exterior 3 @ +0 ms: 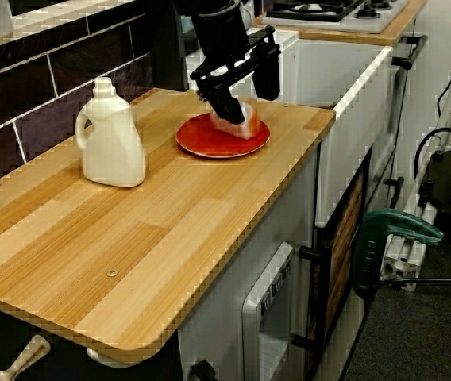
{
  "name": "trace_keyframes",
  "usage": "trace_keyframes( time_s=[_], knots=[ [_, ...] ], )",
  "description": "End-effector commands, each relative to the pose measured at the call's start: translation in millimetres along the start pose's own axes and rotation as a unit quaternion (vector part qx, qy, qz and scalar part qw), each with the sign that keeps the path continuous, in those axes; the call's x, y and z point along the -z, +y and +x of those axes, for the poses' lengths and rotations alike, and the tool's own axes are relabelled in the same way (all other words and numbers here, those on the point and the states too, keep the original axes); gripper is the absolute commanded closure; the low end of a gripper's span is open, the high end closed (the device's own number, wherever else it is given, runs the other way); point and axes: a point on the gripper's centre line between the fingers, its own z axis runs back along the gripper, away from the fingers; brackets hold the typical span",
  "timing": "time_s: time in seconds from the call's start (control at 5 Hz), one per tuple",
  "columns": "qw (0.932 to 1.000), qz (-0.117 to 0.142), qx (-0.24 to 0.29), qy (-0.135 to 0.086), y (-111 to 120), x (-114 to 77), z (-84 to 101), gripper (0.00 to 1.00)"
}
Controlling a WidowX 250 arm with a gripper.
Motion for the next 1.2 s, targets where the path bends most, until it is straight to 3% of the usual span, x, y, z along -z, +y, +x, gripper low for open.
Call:
trace_keyframes(
  time_s=[0.0,0.2,0.6,1.0],
  knots=[
    [0.9999,0.007,-0.008,-0.007,11.2,2.0,2.5,0.0],
    [0.9999,0.008,-0.011,-0.005,13.5,3.2,2.9,0.0],
    [0.9996,-0.001,-0.022,-0.019,17.3,-16.2,0.8,0.0],
    [0.9986,0.024,-0.037,-0.028,12.5,-7.7,-0.7,0.0]
  ],
)
